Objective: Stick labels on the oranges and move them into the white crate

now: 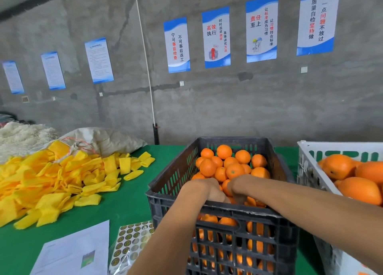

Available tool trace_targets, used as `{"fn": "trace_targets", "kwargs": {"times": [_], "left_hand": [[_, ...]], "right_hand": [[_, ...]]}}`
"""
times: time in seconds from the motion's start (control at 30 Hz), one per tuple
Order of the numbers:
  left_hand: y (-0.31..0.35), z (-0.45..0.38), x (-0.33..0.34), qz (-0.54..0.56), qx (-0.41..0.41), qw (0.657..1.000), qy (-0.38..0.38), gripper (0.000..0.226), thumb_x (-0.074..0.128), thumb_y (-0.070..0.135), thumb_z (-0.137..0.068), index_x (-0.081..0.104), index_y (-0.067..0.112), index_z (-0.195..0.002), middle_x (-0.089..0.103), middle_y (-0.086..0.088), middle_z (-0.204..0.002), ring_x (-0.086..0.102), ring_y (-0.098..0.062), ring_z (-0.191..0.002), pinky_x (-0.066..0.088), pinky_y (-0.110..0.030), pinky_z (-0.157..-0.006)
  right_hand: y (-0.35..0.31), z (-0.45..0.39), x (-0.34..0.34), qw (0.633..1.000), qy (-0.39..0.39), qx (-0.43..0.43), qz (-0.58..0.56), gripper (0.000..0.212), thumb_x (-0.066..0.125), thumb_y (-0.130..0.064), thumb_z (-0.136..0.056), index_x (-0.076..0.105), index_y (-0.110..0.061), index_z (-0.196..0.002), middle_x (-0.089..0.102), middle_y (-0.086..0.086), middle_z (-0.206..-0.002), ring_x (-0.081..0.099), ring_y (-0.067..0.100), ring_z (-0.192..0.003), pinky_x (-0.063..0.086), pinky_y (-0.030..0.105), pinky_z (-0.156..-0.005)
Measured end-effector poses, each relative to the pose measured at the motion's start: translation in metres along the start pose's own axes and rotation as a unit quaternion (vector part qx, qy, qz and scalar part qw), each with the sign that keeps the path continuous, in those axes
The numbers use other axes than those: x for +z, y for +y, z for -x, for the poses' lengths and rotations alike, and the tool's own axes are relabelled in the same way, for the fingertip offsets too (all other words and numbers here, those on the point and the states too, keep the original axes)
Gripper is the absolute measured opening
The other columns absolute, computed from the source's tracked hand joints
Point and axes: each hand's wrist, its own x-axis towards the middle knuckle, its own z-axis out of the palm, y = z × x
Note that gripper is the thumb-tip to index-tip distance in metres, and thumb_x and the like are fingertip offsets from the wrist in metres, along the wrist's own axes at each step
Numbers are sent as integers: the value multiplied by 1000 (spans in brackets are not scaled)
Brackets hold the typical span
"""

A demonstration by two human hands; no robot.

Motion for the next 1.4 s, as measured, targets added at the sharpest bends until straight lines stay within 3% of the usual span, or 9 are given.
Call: {"fn": "trace_targets", "kwargs": {"times": [0.17,0.3,0.43,0.63,0.77,0.9,1.03,1.23,1.4], "left_hand": [[-4,-3,-1,85,61,989,108,37,79,48,-85,58,18,-77,72,-5,-94,69,-28,-97,55,-40,-85],[3,22,2,101,212,933,272,39,86,37,-77,52,23,-91,69,1,-91,67,-24,-84,55,-45,-81],[14,64,10,87,336,801,488,41,74,50,-77,49,40,-109,59,18,-106,65,-4,-81,57,-38,-71],[40,118,90,161,433,706,537,54,79,40,-84,48,34,-129,52,19,-107,61,-9,-81,48,-22,-62],[41,125,155,125,412,754,496,73,88,36,-79,48,26,-139,49,20,-122,56,4,-96,48,-15,-74],[28,120,211,74,362,856,361,69,80,48,-79,48,28,-137,51,10,-119,62,-15,-99,57,-39,-77],[12,107,258,53,306,911,271,72,68,70,-81,45,31,-137,44,21,-117,53,-3,-80,47,-22,-72],[-3,90,309,178,195,930,255,58,64,82,-78,43,50,-122,59,28,-111,62,6,-91,47,-13,-74],[0,83,312,148,190,931,273,56,56,88,-80,41,51,-120,60,28,-107,62,8,-87,47,-14,-70]], "right_hand": [[9,38,-18,977,175,-31,-116,26,74,-35,-83,55,-17,-86,62,9,-91,62,25,-75,56,37,-64],[28,83,-15,924,329,-50,-188,52,73,-47,-78,54,-20,-119,57,11,-122,61,34,-112,52,41,-81],[59,155,-5,810,445,-88,-372,59,74,-56,-75,60,-27,-123,68,1,-117,64,23,-108,54,40,-90],[70,243,71,717,530,-196,-409,65,81,-54,-76,58,-35,-134,62,-20,-115,56,-9,-95,40,4,-80],[59,247,146,719,487,-207,-449,70,79,-65,-74,56,-42,-136,56,-26,-114,53,-12,-102,37,1,-85],[54,227,222,767,332,-195,-514,71,70,-75,-72,47,-54,-136,58,-25,-127,57,-8,-110,49,17,-92],[60,211,287,820,226,-195,-489,73,60,-79,-83,41,-50,-147,53,-32,-132,50,-13,-121,47,27,-104],[77,203,343,871,210,-172,-409,71,44,-81,-88,41,-46,-149,27,-39,-152,18,-11,-145,24,37,-123],[87,205,345,857,182,-207,-436,67,56,-84,-83,45,-57,-143,15,-43,-155,4,-11,-148,14,32,-119]]}}
